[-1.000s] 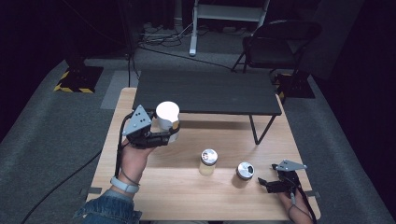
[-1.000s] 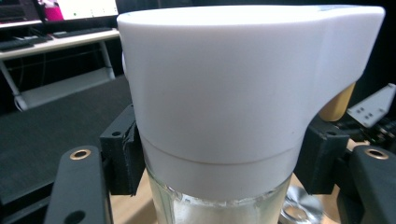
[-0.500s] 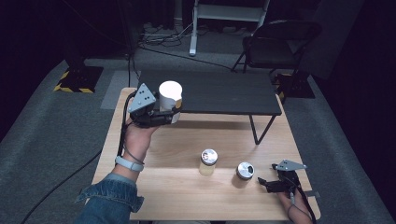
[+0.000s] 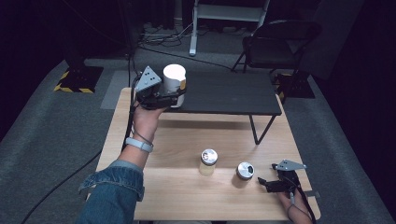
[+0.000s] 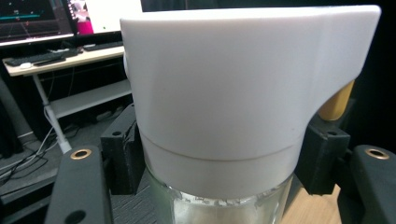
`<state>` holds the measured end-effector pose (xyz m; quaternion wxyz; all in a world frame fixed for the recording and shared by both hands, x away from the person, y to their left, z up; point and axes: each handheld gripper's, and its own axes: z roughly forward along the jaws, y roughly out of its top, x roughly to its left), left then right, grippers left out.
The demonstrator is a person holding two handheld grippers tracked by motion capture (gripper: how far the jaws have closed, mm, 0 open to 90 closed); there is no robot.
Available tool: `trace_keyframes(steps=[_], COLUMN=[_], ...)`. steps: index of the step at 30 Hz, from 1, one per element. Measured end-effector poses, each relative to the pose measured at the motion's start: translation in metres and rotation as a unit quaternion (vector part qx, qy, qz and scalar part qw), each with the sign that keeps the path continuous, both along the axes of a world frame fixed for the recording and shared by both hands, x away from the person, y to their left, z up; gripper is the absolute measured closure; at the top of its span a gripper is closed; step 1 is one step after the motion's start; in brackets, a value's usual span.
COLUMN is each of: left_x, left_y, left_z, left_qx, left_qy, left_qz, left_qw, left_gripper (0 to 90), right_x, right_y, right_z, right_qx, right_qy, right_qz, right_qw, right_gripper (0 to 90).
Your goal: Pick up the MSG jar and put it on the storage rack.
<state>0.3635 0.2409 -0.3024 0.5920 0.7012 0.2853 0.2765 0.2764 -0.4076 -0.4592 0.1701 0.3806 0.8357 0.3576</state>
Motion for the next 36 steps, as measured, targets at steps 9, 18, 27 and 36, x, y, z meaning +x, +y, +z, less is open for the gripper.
trace_keyframes(steps=[9,18,27,36], left_x=[0.011,0.014,0.007,-0.016], left_y=[-0.007,-0.008,-0.008,0.005], left_z=[-0.011,-0.020,-0.018,-0.015], left_qx=[-0.006,-0.014,-0.010,0.006], left_qy=[0.004,0.014,0.032,0.029], left_qz=[0.019,0.033,0.049,0.051], left_qw=[0.9998,0.9993,0.9983,0.9983], left_gripper=[30.3,30.3,12.8,11.9], right_x=[0.000,0.000,0.000,0.000], right_y=[0.001,0.002,0.002,0.003], right_z=[0.000,0.000,0.000,0.000], right_qx=[0.000,0.000,0.000,0.000], right_qy=[0.000,0.000,0.000,0.000], right_qz=[-0.001,-0.004,-0.005,-0.007], right_qw=[1.0000,1.0000,1.0000,1.0000], right_gripper=[7.2,7.2,7.2,7.2])
